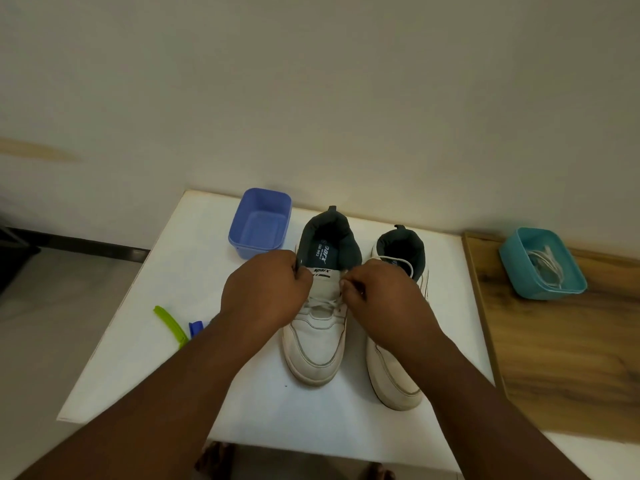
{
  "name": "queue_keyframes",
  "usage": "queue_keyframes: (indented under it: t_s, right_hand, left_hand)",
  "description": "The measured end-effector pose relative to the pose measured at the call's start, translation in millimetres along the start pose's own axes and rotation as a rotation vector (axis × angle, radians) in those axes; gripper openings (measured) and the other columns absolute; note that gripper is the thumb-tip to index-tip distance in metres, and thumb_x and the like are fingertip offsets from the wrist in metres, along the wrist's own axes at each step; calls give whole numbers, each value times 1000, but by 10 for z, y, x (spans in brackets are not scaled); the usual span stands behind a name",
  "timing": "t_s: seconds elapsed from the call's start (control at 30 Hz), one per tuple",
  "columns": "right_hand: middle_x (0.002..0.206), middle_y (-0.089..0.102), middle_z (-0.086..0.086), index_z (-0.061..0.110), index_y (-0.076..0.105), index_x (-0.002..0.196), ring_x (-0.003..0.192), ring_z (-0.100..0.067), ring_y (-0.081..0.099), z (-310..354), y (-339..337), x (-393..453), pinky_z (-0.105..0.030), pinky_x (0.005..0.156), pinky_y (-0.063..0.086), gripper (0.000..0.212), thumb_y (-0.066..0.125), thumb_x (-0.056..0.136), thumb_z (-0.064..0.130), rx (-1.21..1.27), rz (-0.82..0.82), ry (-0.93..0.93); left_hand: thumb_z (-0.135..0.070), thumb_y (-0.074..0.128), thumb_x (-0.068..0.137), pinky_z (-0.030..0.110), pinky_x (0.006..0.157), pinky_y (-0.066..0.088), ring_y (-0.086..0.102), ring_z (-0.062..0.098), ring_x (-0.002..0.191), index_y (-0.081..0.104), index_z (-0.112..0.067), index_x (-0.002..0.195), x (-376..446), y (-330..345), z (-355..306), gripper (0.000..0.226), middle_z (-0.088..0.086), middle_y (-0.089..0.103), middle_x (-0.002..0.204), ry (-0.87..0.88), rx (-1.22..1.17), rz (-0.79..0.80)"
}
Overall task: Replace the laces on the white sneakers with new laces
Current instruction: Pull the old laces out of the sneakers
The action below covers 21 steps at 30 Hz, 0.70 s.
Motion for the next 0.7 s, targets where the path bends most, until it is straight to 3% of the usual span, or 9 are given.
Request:
queue_keyframes:
  t_s: [0.13,0.27,0.33,0.4,0.47,0.6,0.7]
  right_hand:
    - [87,57,2,24,75,93,81,-15,57,41,15,-19,-31,69,44,24,56,99,37,-26,-47,29]
    - [120,55,-2,34,76,108,114,-24,45,159,50,-52,-44,95,44,27,60,91,48,-72,-127,-21]
    - [150,43,-5,39,74,112,142,-34,29,207,153,-54,-54,114,27,27,62,89,46,-93,-54,-50]
    - [166,26,-4,39,75,108,155,-36,7,215,253,-54,-53,121,4,20,64,92,42,-94,26,-46]
    - [166,27,-2,36,77,98,156,-36,4,203,276,-49,-49,121,-4,13,65,93,37,-55,31,-35]
    - [150,50,-5,29,76,89,149,-34,28,167,92,-39,-55,122,15,20,57,89,34,-107,-145,27]
    - [146,54,-6,29,77,93,146,-32,33,98,-85,-71,-56,121,20,28,52,86,38,-138,-254,140]
  left_hand:
    - [-39,46,101,23,53,31,51,12,60,42,-28,68,3,36,-33,35,-6,52,65,44,-35,29]
    - [-40,46,102,21,58,39,57,14,66,50,-26,75,31,96,-4,31,-3,58,70,43,-93,69]
    - [-41,44,103,20,60,41,57,13,67,52,-25,79,37,110,-16,30,-4,58,71,50,-98,73]
    - [-42,42,104,18,58,36,55,11,65,51,-26,81,40,109,-28,30,-8,55,70,60,-93,69]
    - [-42,40,105,19,57,34,55,12,65,49,-26,81,35,98,-28,30,-8,54,70,69,-85,66]
    - [-41,37,105,24,60,39,56,12,67,48,-27,81,23,37,18,30,-9,55,70,93,-37,31]
    - [-40,38,105,23,58,38,56,12,67,49,-27,80,24,35,17,30,-9,55,70,99,-50,29]
Point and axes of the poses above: each hand's wrist, its own x-axis towards the middle knuckle, its own y-axis out of the palm, z = x × y, the point moved 5 cm from there along x, towards the middle knuckle
